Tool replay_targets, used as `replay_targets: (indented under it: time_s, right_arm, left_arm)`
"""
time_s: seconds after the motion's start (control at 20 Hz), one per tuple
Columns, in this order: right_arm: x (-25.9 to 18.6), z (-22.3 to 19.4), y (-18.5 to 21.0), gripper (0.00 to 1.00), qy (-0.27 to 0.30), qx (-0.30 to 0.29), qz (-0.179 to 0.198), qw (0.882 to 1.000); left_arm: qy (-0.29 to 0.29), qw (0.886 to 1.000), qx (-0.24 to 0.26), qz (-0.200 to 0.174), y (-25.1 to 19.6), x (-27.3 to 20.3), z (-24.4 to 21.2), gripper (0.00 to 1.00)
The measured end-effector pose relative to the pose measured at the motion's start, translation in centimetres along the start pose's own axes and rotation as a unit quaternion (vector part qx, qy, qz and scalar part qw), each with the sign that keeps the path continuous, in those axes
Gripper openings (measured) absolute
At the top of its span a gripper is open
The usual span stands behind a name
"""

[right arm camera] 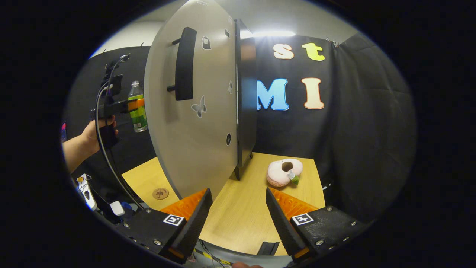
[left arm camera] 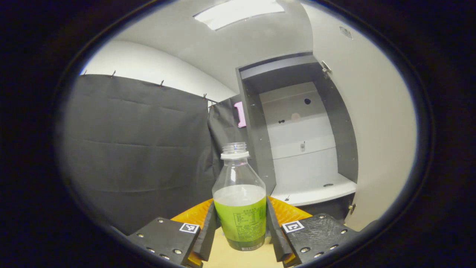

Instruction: Open the cabinet door with the right hand, grasp the bottle in the cabinet with the left hand and place it on the coaster, then close the cabinet door with the right hand.

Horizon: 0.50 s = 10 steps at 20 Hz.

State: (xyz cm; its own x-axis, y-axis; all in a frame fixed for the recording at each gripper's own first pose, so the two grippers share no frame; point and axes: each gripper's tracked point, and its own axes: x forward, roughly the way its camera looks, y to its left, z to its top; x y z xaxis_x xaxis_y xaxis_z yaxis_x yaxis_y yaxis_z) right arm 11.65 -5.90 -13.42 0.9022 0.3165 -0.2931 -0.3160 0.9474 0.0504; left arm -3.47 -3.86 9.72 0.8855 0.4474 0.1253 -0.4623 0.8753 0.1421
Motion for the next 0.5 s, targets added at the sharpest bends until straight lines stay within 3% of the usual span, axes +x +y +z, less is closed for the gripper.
replay_targets:
  time_s: [0.2,0.35,0.5]
  right_arm:
    - [0.9,-0.9,-2.3,0.93,-0.006,0.030,-0.075,0.997]
    - [1.4,-1.3,-5.8,0.93,-0.027,0.046,-0.157,0.986]
    - [2.5,-3.2,-7.2,0.93,-0.016,0.056,-0.185,0.981]
  left_arm:
    - [-0.001,1.000,-0.005,-0.003,0.2,-1.0,-1.4,0.65]
    - [0.009,1.000,-0.008,-0.008,-0.6,-1.8,-3.7,0.65]
    - [0.019,1.000,0.007,-0.012,-0.7,-2.0,-5.9,0.65]
